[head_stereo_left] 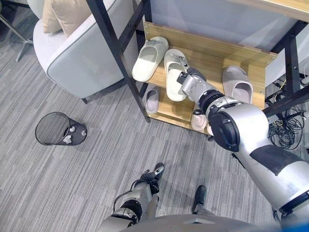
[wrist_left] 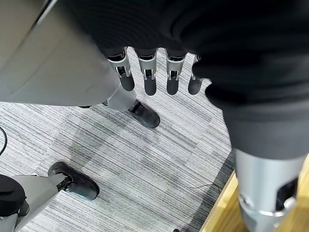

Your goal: Arrange the slippers neatly on the shoe rack.

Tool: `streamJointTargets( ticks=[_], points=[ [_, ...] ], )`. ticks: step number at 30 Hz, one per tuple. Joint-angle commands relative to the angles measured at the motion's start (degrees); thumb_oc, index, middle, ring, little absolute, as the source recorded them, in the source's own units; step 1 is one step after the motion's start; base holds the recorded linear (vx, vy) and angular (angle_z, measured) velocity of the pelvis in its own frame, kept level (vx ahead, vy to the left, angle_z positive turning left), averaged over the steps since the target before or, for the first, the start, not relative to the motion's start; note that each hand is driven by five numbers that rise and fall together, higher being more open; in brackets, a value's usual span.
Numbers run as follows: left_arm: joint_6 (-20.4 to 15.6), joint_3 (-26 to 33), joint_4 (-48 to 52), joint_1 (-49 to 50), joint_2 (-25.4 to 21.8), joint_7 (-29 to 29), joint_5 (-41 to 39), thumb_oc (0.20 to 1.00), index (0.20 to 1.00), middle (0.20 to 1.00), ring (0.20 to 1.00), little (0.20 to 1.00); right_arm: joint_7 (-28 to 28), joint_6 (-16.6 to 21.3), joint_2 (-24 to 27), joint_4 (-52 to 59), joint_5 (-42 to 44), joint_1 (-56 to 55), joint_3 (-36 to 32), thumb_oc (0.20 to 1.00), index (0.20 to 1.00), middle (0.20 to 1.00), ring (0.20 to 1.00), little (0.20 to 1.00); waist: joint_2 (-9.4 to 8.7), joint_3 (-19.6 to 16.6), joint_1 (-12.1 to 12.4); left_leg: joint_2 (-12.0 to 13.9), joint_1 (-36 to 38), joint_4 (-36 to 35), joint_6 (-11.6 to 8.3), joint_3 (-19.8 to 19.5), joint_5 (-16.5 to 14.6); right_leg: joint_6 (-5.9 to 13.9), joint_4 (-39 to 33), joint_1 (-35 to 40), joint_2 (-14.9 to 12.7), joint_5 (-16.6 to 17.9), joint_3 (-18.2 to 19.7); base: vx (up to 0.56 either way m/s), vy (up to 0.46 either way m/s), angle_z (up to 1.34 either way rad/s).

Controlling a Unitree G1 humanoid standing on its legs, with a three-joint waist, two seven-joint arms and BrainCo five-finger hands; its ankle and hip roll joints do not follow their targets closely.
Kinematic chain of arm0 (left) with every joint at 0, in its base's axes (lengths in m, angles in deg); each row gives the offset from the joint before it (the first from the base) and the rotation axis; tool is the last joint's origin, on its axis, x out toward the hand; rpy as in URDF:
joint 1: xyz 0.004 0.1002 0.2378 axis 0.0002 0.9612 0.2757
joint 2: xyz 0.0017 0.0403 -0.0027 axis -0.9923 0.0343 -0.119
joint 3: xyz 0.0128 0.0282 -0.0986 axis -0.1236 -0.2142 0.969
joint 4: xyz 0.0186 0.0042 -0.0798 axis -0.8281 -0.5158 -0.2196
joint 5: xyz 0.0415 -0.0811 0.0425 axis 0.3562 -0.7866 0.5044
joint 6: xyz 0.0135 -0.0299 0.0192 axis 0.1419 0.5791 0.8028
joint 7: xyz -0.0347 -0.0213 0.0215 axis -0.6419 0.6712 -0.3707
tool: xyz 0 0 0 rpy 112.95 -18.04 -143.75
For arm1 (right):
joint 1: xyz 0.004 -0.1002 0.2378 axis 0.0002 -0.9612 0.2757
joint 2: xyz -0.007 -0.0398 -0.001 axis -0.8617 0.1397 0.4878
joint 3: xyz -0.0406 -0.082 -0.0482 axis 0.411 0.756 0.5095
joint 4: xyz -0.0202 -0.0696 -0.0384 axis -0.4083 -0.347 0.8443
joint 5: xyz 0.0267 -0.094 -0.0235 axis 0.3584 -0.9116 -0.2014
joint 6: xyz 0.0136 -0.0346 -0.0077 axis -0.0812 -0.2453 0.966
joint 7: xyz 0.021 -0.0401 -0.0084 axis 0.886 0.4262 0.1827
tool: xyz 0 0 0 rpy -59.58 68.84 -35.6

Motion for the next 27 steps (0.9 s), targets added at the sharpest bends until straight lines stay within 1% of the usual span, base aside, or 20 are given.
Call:
streamJointTargets(
  ticks=[1,4,5,7,8,9,11,12,13,15,16,17,21,22,25,27],
  points=[
    [0.03,-0.47,-1.15,-3.07,4.28,1.59,-0.49,1.000,1.000,1.000,1.000,1.000,-0.25,2.74,1.76,0.08,-3.00,4.77,-2.15,1.000,1.000,1.000,1.000,1.000,-0.21,5.48,0.54,-1.78,7.72,-3.14,2.80,0.84,-3.83,4.79,1.26,7.38,-1.15,-5.24,-0.48,-0.02,0.018,-0.18],
    [0.46,-0.26,-0.95,-2.53,4.49,2.56,-1.93,1.000,1.000,1.000,1.000,1.000,0.26,1.90,-2.17,4.75,-3.89,2.44,-0.95,1.000,1.000,1.000,1.000,1.000,-0.15,5.41,-0.34,-1.29,8.35,-3.14,2.81,1.57,-4.03,4.68,1.73,7.29,-1.12,-5.24,0.22,-0.01,0.006,-0.03],
    [0.52,-0.21,-0.86,-2.39,4.55,2.60,-1.96,1.000,1.000,1.000,1.000,1.000,0.08,1.78,-2.39,5.13,-3.88,2.11,-0.76,1.000,1.000,1.000,1.000,1.000,-0.11,5.34,-0.36,-1.27,8.42,-3.14,2.81,1.64,-4.06,4.67,1.77,7.30,-1.12,-5.26,0.31,0.01,0.020,-0.05],
    [0.69,-0.21,-1.23,-2.28,4.90,3.34,-2.87,1.000,1.000,1.000,1.000,1.000,-0.12,1.34,-5.93,11.36,-6.59,-1.49,1.33,1.000,1.000,1.000,1.000,1.000,-0.13,4.98,-1.01,-0.99,9.36,-3.14,2.86,2.29,-4.33,4.56,2.05,7.53,-1.04,-5.25,1.03,0.01,0.023,-0.12],
    [0.68,-0.25,-1.21,-2.18,5.08,3.49,-3.17,1.000,1.000,1.000,1.000,1.000,-0.45,1.18,-6.90,13.23,-7.54,-2.86,1.78,1.000,1.000,1.000,1.000,1.000,-0.05,4.82,-1.16,-0.87,9.63,-3.14,2.90,2.47,-4.42,4.51,2.12,7.65,-1.00,-5.24,1.27,0.03,0.019,-0.16],
    [1.10,-0.40,-0.57,-1.88,5.33,3.65,-3.83,1.000,1.000,1.000,1.000,1.000,-1.48,0.67,-8.74,17.06,-8.89,-5.65,2.73,1.000,1.000,1.000,1.000,1.000,-0.06,4.54,-1.44,-0.68,10.17,-3.14,2.97,2.81,-4.65,4.48,2.26,7.98,-0.98,-5.28,1.64,0.03,0.017,-0.12],
    [1.44,-0.82,-0.16,-1.66,5.59,4.00,-4.41,1.000,1.000,1.000,1.000,1.000,-1.51,-0.27,-10.24,20.23,-9.26,-8.18,3.59,1.000,1.000,1.000,1.000,1.000,0.06,4.30,-1.77,-0.52,10.73,-3.14,3.00,3.13,-4.86,4.41,2.48,8.10,-1.02,-5.41,2.01,0.03,0.021,-0.10],
    [1.95,-1.06,0.23,-1.75,5.79,4.65,-5.31,1.000,1.000,1.000,1.000,1.000,-0.87,-1.78,-11.79,25.30,-10.11,-11.99,5.56,1.000,1.000,1.000,1.000,1.000,0.15,4.18,-2.05,-0.40,11.24,-3.14,3.01,3.39,-4.99,4.29,2.54,8.37,-0.97,-5.61,2.37,0.02,0.020,-0.19],
    [2.00,-1.05,0.28,-1.66,5.85,4.69,-5.35,1.000,1.000,1.000,1.000,1.000,-0.96,-1.94,-11.87,25.66,-10.08,-12.36,5.84,1.000,1.000,1.000,1.000,1.000,0.21,4.14,-2.08,-0.40,11.29,-3.14,3.01,3.41,-5.01,4.29,2.54,8.40,-0.97,-5.62,2.39,0.02,0.016,-0.20],
    [2.58,-1.61,0.78,-1.72,6.08,5.49,-6.02,1.000,1.000,1.000,1.000,1.000,-0.16,-3.63,-13.50,29.69,-9.93,-15.94,7.20,1.000,1.000,1.000,1.000,1.000,0.19,4.04,-2.23,-0.29,11.61,-3.14,3.07,3.50,-5.16,4.17,2.43,8.72,-0.91,-5.72,2.52,0.01,0.005,-0.10],
    [2.97,-2.03,0.79,-1.89,6.41,6.47,-6.84,1.000,1.000,1.000,1.000,1.000,0.16,-5.14,-14.76,32.47,-10.23,-19.74,9.07,1.000,1.000,1.000,1.000,1.000,0.29,3.94,-2.39,-0.22,11.90,-3.14,3.12,3.64,-5.26,4.12,2.31,8.94,-0.85,-5.75,2.69,0.00,0.006,-0.04],
    [3.13,-2.15,0.87,-2.39,6.63,7.09,-7.29,1.000,1.000,1.000,1.000,1.000,0.28,-5.71,-15.45,33.40,-10.01,-21.70,9.48,1.000,1.000,1.000,1.000,1.000,0.32,3.89,-2.46,-0.25,11.92,-3.14,3.14,3.67,-5.27,4.13,2.23,8.96,-0.74,-5.72,2.73,0.00,0.000,0.00],
    [3.24,-2.57,0.91,-2.89,6.80,8.12,-7.82,1.000,1.000,1.000,1.000,1.000,1.42,-6.42,-16.90,34.68,-9.19,-24.99,10.89,1.000,1.000,1.000,1.000,1.000,0.11,3.96,-2.34,-0.14,11.68,-3.14,3.11,3.63,-5.16,4.08,2.11,8.92,-0.58,-5.66,2.89,0.00,0.000,0.00],
    [3.51,-2.69,0.87,-2.98,6.67,8.94,-8.21,1.000,1.000,1.000,1.000,1.000,1.91,-6.64,-18.12,36.75,-7.66,-27.66,11.88,1.000,1.000,1.000,1.000,1.000,-0.31,4.13,-2.29,0.08,11.63,-3.14,3.04,3.70,-5.25,4.09,2.11,8.85,-0.54,-5.52,3.01,0.00,0.000,0.00],
    [3.96,-2.76,1.69,-2.18,6.82,10.17,-9.33,1.000,1.000,1.000,1.000,1.000,3.39,-6.95,-18.08,41.75,-8.66,-37.16,17.20,1.000,1.000,1.000,1.000,1.000,-0.58,2.99,-2.51,0.36,12.26,-3.14,3.09,3.69,-5.67,3.97,1.86,9.54,-0.30,-5.51,3.14,0.04,-0.008,0.00],
    [4.07,-2.92,2.07,-1.82,6.81,10.89,-9.48,1.000,1.000,1.000,1.000,1.000,4.88,-7.37,-18.81,43.05,-8.63,-39.72,18.76,1.000,1.000,1.000,1.000,1.000,-0.70,2.52,-2.52,0.47,12.76,-3.14,3.14,3.66,-5.97,3.85,2.13,9.68,-0.14,-5.92,3.20,0.05,0.005,-0.07]
  ],
)
